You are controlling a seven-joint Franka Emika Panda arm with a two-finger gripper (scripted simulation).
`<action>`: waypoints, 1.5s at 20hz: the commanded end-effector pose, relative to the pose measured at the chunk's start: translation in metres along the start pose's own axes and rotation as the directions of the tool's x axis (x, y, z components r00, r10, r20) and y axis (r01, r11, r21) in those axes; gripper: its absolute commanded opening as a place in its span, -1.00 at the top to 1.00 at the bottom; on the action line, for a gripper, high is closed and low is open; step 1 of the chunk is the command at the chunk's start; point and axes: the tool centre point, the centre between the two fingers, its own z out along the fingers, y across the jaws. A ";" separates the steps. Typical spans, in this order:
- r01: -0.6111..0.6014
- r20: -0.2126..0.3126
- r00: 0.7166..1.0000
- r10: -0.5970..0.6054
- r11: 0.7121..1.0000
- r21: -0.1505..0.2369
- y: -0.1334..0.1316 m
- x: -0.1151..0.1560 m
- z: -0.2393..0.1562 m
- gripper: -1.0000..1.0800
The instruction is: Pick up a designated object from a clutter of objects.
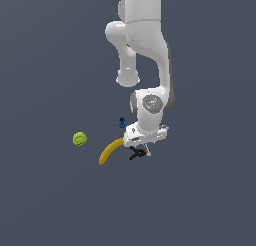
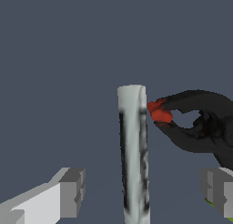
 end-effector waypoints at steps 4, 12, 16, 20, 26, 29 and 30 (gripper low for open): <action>0.012 0.003 1.000 -0.012 1.000 0.002 -0.004 0.001 0.011 1.00; 0.012 0.003 1.000 -0.012 1.000 0.002 -0.004 0.001 0.011 1.00; 0.012 0.003 1.000 -0.012 1.000 0.002 -0.003 0.001 0.008 1.00; 0.012 0.003 1.000 -0.012 1.000 0.002 0.000 0.004 -0.003 1.00; 0.012 0.003 1.000 -0.012 1.000 0.002 0.010 0.013 -0.037 1.00; 0.012 0.003 1.000 -0.012 1.000 0.002 0.018 0.019 -0.060 1.00; 0.012 0.003 1.000 -0.012 1.000 0.002 0.020 0.021 -0.069 1.00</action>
